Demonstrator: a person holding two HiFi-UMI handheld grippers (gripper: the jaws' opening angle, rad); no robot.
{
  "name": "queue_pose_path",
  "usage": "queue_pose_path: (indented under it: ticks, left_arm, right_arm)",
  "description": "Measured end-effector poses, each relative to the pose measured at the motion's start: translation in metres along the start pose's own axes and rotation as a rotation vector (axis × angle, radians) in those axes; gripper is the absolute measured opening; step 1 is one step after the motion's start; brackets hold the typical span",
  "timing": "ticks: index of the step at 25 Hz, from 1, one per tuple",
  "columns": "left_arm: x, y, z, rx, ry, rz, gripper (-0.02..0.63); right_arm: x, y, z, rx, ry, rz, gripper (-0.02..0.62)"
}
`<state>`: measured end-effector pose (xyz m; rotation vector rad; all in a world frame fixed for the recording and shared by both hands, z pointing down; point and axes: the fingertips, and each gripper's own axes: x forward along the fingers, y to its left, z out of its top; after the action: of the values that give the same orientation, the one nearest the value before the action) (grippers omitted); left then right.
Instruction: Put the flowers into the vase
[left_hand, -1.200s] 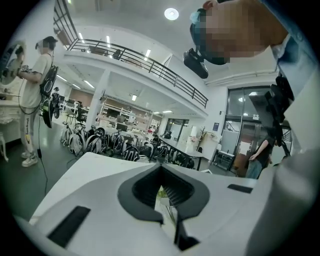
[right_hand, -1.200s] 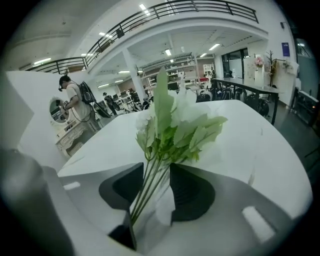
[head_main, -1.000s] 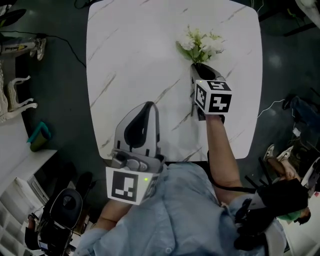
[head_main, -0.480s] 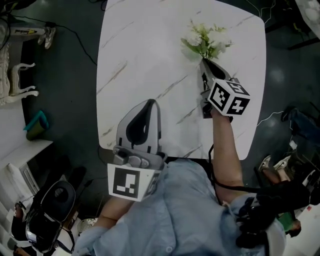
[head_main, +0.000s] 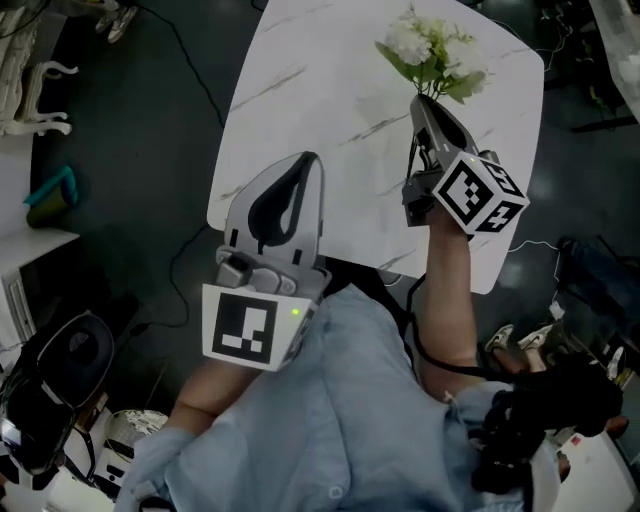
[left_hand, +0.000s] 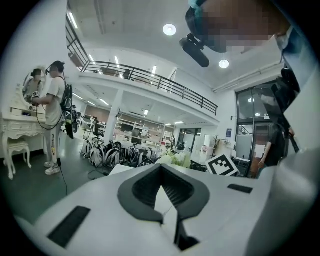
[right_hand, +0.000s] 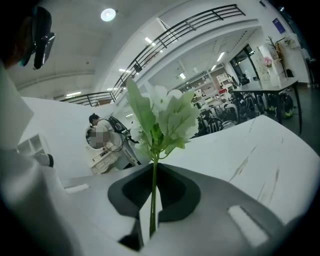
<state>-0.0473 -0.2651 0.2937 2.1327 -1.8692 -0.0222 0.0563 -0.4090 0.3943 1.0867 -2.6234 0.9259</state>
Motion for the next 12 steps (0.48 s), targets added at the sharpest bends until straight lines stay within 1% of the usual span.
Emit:
queue_pose_path:
  ticks: [3, 7, 12]
  left_arm:
    - [-0.034, 0.009, 0.004, -0.009, -0.030, 0.022, 0.005]
    - [-0.080, 0.034, 0.009, -0.022, -0.063, 0.063, 0.005]
    - [-0.123, 0.048, 0.020, -0.022, -0.114, 0.114, 0.005]
  right_arm:
    - [-0.010, 0.046, 0.002, -0.027, -0.027, 0.065, 0.009]
    - [-0.015, 0.112, 0.000, -0.060, -0.070, 0.152, 0.009]
    - [-0.026, 0.175, 0.005, -0.100, -0.123, 0.273, 0.009]
